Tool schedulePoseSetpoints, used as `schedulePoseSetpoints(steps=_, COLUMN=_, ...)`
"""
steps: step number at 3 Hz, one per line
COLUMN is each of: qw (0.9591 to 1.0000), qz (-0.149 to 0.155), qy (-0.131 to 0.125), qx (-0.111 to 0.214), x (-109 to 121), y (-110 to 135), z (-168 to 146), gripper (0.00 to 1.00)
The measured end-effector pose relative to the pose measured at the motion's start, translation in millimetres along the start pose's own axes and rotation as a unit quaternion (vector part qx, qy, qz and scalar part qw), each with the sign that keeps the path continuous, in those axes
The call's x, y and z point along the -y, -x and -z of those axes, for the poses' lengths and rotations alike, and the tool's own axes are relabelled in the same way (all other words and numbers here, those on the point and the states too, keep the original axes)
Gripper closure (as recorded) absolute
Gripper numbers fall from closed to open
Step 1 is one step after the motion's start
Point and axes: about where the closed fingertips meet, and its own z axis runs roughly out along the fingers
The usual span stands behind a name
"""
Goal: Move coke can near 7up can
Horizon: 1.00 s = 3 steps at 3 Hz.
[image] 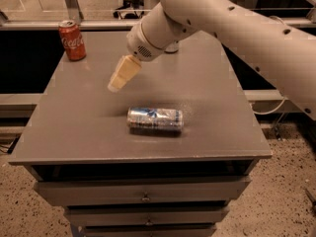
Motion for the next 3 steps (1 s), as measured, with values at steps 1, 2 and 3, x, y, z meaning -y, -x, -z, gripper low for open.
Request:
schedulePoseSetpoints(steps=1, qw=0.9977, qz=-0.034, qy=-0.003, qx=0.059, x=15.3, y=34.3, z=-63.5, gripper=0.00)
schedulePoseSetpoints(steps=2, qw=0.9977, qz=-0.034, qy=-0.003, qx=0.059, x=15.3, y=34.4, z=-63.6, gripper=0.00)
schedulePoseSetpoints(steps=3, qw=0.9960, qz=-0.046, qy=-0.015, qx=0.075, x=17.4, y=34.5, z=-68.4, gripper=0.00)
